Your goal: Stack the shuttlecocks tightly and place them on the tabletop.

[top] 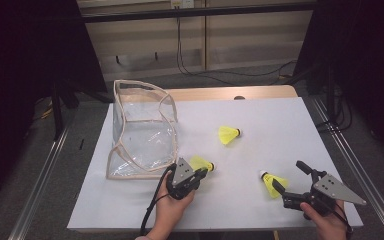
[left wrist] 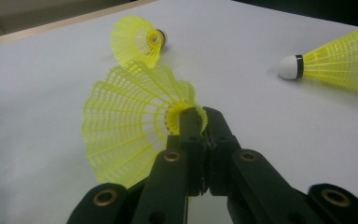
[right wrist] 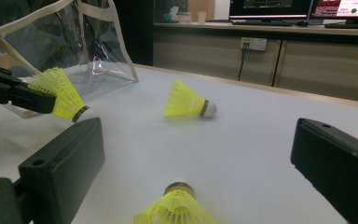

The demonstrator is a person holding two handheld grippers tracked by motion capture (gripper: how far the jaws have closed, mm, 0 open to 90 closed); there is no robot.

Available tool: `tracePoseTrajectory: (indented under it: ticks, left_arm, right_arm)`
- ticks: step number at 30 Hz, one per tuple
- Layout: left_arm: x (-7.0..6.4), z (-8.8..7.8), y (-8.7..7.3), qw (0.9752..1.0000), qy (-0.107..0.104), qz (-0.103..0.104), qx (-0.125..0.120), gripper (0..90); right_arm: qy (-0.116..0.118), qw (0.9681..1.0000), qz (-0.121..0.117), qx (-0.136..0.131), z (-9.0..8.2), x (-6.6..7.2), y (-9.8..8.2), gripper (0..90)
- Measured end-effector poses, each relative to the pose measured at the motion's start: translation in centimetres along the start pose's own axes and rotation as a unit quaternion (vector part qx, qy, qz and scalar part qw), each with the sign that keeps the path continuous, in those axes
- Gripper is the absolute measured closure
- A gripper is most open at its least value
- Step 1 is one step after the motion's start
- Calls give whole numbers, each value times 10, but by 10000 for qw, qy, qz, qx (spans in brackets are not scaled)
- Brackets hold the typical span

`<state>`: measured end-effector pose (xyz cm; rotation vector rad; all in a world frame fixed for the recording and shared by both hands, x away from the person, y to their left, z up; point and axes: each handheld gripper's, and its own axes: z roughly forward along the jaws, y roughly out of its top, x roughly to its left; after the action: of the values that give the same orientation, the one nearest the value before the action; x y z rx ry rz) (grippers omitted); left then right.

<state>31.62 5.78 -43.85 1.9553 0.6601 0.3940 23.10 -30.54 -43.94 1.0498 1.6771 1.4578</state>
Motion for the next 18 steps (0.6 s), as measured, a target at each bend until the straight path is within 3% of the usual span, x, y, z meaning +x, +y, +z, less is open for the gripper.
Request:
tracePoseTrajectory:
  ticks: [7, 8, 18]
  left_arm:
    - [1, 9, 8, 10000, 77, -17, -35, 877]
    - [1, 11, 9, 9999, 64, -105, -55, 877]
    - [3, 26, 20, 9996, 267, -86, -47, 876]
  right_arm:
    - [19, 10000, -5, -26, 0, -1, 0, 27]
    - [17, 10000, -7, -32, 0, -1, 0, 27]
    - [11, 10000, 2, -26, -2, -3, 0, 28]
